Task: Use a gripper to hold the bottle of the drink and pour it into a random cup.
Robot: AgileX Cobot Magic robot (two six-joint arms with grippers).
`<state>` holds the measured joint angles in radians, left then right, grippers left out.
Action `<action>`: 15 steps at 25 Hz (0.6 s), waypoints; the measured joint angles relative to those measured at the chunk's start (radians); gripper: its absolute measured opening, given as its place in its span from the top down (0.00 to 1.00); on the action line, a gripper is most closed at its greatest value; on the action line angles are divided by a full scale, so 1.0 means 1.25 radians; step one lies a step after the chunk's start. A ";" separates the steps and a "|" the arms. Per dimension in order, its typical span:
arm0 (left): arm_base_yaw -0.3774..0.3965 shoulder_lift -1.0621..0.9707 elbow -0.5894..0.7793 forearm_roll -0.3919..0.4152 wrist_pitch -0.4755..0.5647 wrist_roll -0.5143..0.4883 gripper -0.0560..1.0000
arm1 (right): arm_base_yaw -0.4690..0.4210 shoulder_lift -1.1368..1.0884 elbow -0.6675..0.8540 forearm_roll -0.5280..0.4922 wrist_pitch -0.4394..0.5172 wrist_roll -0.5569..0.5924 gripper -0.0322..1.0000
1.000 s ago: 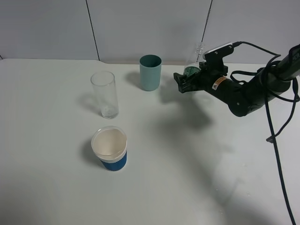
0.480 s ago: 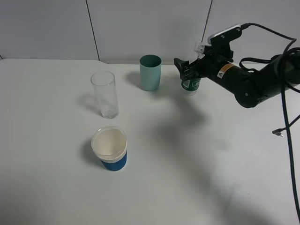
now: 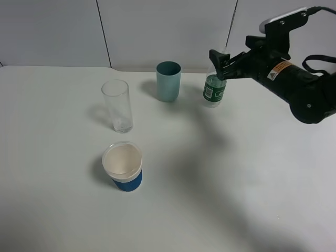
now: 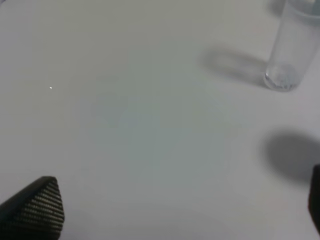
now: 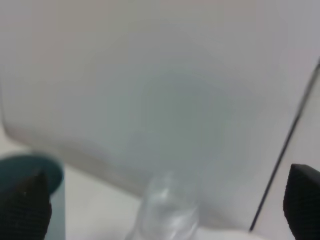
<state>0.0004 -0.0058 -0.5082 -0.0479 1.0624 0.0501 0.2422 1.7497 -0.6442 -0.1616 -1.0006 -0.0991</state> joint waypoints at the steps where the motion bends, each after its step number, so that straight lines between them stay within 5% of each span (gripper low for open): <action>1: 0.000 0.000 0.000 0.000 0.000 0.000 0.01 | 0.000 -0.024 0.002 0.003 0.009 0.000 0.08; 15: 0.000 0.000 0.000 0.000 0.000 0.000 0.01 | -0.046 -0.375 0.007 0.041 0.323 -0.014 0.08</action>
<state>0.0004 -0.0058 -0.5082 -0.0479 1.0624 0.0501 0.1847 1.2813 -0.6352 -0.1104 -0.5964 -0.1168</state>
